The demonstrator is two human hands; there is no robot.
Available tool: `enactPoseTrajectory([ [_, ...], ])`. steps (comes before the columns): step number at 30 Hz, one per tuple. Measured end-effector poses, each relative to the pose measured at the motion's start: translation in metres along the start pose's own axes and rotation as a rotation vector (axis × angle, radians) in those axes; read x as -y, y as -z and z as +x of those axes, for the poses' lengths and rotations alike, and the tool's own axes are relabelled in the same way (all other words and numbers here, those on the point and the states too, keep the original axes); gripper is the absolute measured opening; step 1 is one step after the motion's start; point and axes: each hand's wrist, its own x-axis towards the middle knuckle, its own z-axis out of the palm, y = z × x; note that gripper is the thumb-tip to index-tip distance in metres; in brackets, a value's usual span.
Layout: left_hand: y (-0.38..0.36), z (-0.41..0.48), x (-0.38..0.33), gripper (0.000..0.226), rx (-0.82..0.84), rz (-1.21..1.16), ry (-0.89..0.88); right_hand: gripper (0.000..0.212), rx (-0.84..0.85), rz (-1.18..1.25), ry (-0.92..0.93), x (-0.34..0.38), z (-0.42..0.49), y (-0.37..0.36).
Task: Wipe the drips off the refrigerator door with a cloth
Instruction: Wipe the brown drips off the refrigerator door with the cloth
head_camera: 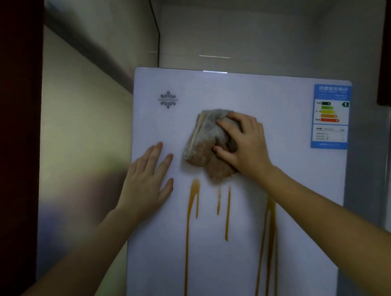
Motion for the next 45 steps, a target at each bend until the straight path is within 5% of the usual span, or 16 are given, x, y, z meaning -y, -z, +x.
enactPoseTrajectory([
  [5,-0.002,0.0,0.001,0.061,-0.021,0.017,-0.016,0.06,0.145,-0.047,0.36,-0.001,-0.018,-0.003],
  [12,-0.006,0.0,-0.001,0.061,-0.036,0.026,0.002,0.064,-0.02,-0.013,-0.004,-0.012,-0.014,0.005],
  [17,-0.006,0.0,-0.002,0.061,-0.035,0.025,0.011,0.061,0.163,-0.042,0.376,-0.005,-0.044,-0.002],
  [24,-0.006,0.0,-0.005,0.061,-0.038,0.012,0.031,0.065,-0.004,-0.002,-0.091,-0.019,-0.046,0.014],
  [30,-0.007,-0.001,-0.005,0.064,-0.037,-0.003,0.039,0.063,0.184,-0.073,0.233,-0.012,-0.066,0.012],
  [38,-0.011,-0.001,-0.008,0.063,-0.038,0.004,0.058,0.062,-0.014,-0.077,-0.065,-0.021,0.02,0.015],
  [45,-0.011,0.0,-0.007,0.06,-0.081,0.016,0.046,0.058,-0.01,-0.182,0.045,0.008,0.069,-0.003],
])
